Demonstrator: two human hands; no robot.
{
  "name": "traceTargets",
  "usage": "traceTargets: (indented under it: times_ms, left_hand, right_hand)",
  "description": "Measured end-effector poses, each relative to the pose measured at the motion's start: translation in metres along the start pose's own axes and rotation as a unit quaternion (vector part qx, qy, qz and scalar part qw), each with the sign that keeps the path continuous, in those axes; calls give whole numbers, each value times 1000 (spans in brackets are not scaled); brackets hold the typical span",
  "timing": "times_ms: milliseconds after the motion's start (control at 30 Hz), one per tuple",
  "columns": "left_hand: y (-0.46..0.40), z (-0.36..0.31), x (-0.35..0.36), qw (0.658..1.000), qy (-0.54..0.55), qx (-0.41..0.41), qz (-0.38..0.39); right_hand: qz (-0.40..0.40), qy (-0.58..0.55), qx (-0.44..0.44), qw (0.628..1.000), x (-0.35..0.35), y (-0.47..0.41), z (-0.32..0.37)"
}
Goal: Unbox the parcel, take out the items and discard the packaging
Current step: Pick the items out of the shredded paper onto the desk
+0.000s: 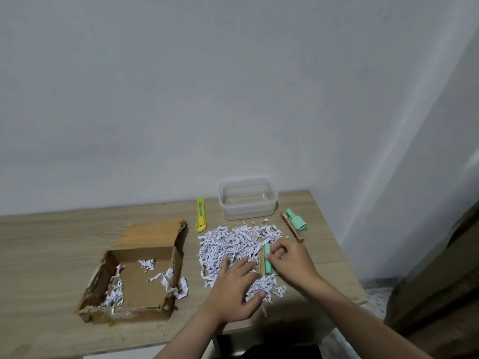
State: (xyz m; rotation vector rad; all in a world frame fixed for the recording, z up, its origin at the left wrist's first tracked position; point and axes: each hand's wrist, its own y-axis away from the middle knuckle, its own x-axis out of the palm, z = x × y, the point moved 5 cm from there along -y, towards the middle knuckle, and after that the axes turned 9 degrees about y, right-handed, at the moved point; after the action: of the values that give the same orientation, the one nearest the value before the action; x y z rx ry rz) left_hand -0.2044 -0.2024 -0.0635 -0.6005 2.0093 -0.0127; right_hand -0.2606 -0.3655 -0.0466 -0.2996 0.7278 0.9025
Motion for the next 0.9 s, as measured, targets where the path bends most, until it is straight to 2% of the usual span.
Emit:
traceTargets:
  times_ms: [100, 167, 267, 400, 533, 667, 767, 900]
  left_hand:
    - [3, 4, 0, 1000, -10, 10, -5]
    - [4, 5, -1, 1000, -22, 14, -6]
    - [3, 7, 0, 999, -50, 11, -5]
    - [0, 9, 2, 997, -78, -10, -2]
    - [-2, 8, 3, 996, -82, -45, 17]
    - [1, 0, -5, 995, -79, -43, -42]
    - [10, 3, -17, 985, -89, -112, -95]
    - [27, 22, -27, 967, -29, -201, -155]
  right_hand:
    - [64, 21, 49, 997, 11, 7, -6]
    - [72, 18, 65, 995, 15, 9, -6]
    - [28, 39, 71, 996, 9, 9, -1]
    - [-38, -18, 77, 996, -12, 8, 10]
    - [-81, -26, 55, 995, -36, 7, 18]
    - [-100, -28, 25, 994, -56, 7, 19]
    - [-118, -28, 0, 993, -69, 12, 19]
    - [-140, -27, -26, 989, -81, 16, 13]
